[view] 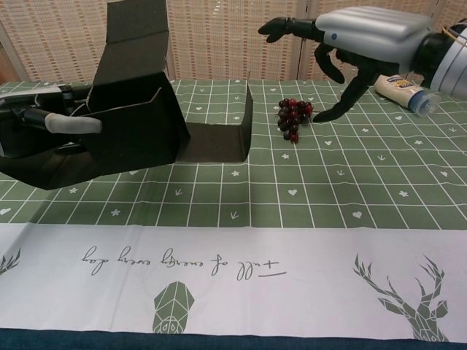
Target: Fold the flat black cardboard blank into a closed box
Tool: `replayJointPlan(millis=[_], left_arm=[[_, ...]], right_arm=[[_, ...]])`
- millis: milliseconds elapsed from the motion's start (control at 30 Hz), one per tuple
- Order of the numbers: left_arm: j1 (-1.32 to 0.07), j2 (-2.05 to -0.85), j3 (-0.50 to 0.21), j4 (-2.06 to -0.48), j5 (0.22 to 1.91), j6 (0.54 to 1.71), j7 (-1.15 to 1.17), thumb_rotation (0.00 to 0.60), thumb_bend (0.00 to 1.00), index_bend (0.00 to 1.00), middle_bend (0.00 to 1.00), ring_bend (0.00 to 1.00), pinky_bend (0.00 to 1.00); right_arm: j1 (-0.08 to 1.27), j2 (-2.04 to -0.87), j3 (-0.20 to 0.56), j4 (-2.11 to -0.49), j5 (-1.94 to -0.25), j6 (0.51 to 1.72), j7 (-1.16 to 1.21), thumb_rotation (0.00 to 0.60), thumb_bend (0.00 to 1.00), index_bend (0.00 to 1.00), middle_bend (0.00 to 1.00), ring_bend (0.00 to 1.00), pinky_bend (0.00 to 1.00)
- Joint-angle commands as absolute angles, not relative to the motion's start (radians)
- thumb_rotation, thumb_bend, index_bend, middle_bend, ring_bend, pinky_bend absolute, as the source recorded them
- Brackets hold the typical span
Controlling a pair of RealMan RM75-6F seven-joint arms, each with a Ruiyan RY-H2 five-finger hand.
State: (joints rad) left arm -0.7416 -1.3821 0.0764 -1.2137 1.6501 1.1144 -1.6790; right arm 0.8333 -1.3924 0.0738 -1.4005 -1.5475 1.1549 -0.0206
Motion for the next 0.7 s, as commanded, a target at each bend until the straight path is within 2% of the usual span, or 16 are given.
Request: replayJointPlan(millis=[33,367,700], left_arm=[[-0.756,-1.366,0.075,-1.222,1.659,1.108,-1.718,0.6,0.13,0.23,0.22,0.69,0.88],[-0.788,-1.323,0.082,-1.229,1.684,1.107,-1.843,0.6,0.13,0.23,0.22,0.68,0.88],[-0.806,-1.308,0.109,-1.222,1.718,1.118,-1.91,0.6,0.13,0.23,0.22,0.68,0.88]], right_arm=[[0.81,-1.449,0.068,-1.351,-1.576,1.197,0.019,0.6,0.0,0.0,0.09,0.71,1.0],[0.782,-1.649,0.076,-1.146,-1.68,1.358,0.054,0.6,0.0,0.0,0.05,0.68,1.0],[0.814,-1.853,0.107,-0.891,-1.774,1.522,0.09,0.6,0.01,0.0,0.03,0.67,1.0]])
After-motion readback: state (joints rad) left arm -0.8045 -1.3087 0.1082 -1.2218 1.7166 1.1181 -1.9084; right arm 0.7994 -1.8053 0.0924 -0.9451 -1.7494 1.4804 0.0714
